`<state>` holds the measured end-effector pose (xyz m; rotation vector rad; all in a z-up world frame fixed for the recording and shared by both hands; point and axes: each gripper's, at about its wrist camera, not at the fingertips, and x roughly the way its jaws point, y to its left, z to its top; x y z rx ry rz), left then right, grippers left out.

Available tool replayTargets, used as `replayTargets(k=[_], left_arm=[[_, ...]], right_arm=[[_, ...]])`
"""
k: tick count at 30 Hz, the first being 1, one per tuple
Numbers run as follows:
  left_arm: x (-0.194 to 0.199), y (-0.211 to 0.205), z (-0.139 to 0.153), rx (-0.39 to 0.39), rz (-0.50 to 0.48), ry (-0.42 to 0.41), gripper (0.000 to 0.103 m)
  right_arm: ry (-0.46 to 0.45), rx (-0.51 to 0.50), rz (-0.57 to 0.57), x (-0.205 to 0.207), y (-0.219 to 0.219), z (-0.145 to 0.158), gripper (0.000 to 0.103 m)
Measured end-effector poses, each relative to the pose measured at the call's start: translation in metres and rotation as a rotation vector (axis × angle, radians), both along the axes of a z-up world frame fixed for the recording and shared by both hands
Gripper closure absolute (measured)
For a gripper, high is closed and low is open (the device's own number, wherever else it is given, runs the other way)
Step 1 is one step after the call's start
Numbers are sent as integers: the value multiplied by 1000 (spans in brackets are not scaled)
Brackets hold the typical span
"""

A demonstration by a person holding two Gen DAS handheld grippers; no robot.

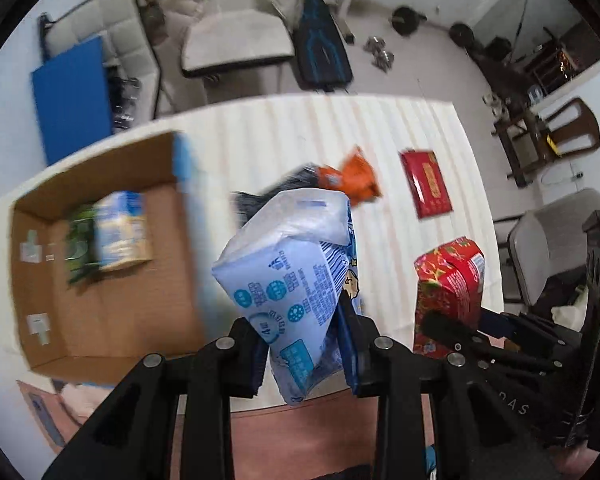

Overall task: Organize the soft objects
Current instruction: 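Place the tissue pack and red snack bag into the box and release both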

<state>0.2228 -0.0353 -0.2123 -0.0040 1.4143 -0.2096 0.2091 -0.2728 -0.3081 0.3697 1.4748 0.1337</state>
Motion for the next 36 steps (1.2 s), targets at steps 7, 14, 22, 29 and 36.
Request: replayTargets(k=[7,14,22,29,36], left_arm=[[8,119,13,127,110,-39,76],[38,211,-9,240,160,-18,76],[84,286,-94,303,173,176,75],[108,303,-149,314,146,289,75],[122,303,-162,322,142,332,66]], right_arm=[[-94,45,106,21,128,46,55],[-92,1,163,60,237,38,55],[-10,-159,181,112,301,-31,55],[39,-249,199,137,322,-76,55],[65,-308,195,157,331,-102,55]])
